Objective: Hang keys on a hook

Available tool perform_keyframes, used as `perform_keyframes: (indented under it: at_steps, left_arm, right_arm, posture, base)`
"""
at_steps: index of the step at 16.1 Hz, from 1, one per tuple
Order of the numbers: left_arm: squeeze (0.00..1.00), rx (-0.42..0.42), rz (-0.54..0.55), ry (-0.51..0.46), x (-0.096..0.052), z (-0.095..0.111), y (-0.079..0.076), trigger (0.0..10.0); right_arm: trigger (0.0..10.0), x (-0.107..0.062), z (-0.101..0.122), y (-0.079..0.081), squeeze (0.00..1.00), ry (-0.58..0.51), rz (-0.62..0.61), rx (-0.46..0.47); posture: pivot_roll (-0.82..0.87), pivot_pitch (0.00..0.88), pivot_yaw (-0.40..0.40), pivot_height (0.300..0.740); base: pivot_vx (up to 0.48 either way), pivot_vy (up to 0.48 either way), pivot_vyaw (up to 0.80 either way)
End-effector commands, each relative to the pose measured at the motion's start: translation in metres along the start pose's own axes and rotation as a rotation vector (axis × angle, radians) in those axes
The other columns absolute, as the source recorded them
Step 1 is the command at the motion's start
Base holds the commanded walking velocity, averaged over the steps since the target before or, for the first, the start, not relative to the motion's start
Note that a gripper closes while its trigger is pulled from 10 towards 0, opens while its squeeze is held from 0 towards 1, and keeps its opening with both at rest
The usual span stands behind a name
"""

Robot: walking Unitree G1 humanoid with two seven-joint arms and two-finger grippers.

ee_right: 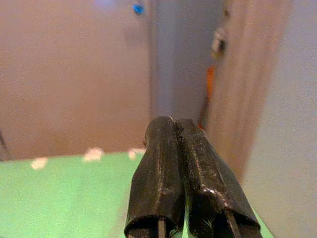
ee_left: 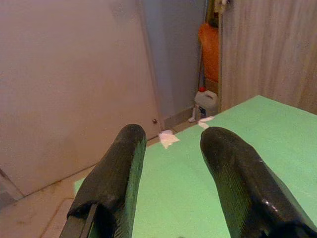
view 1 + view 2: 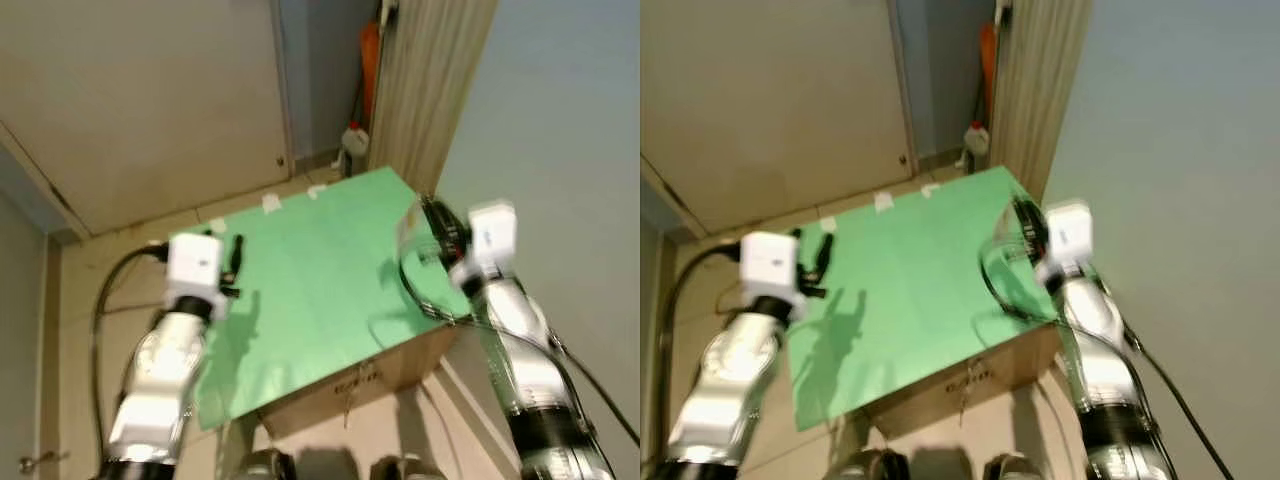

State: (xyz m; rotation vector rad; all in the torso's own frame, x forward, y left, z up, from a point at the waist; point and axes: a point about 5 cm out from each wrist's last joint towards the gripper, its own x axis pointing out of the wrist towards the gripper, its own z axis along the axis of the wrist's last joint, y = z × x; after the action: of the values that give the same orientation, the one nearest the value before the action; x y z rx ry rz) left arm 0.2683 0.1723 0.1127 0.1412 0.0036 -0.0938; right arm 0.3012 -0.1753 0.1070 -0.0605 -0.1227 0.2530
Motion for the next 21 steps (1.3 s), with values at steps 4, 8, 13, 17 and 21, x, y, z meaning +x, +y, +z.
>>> perform_keyframes:
  at_steps: [4,8,13,17,21]
  left_arm:
    - [0.0,-0.048,-0.122,-0.018,-0.028,-0.001,-0.021,10.0]
    - [0.0,-0.083,-0.154,0.022,-0.03,-0.014,-0.031,10.0]
    - [0.0,-0.07,-0.228,-0.001,-0.017,-0.007,-0.039,10.0]
    - [0.0,-0.079,-0.249,-0.012,-0.009,-0.004,-0.044,10.0]
    - [0.0,-0.093,-0.26,-0.01,-0.004,-0.005,-0.045,10.0]
  right_arm:
    - [0.0,-0.038,-0.019,-0.013,0.0,0.046,-0.127,0.028]
    - [0.0,-0.048,-0.031,0.025,0.0,0.073,-0.069,0.071]
    - [0.0,-0.028,-0.027,0.032,0.0,0.075,-0.041,0.08]
    - [0.0,-0.022,-0.028,0.034,0.0,0.088,-0.028,0.073]
    - [0.0,-0.018,-0.028,0.035,0.0,0.087,-0.013,0.053]
  posture:
    - [-0.18,0.0,0.076,0.74]
    - [-0.2,0.0,0.098,0.74]
    - [-0.21,0.0,0.132,0.74]
    - [-0.22,0.0,0.139,0.74]
    - [-0.22,0.0,0.144,0.74]
  base:
    - [0.0,0.0,0.0]
    - [0.0,0.0,0.0]
    - [0.0,-0.259,0.0]
    - [0.0,-0.48,0.0]
    - [0.0,-0.48,0.0]
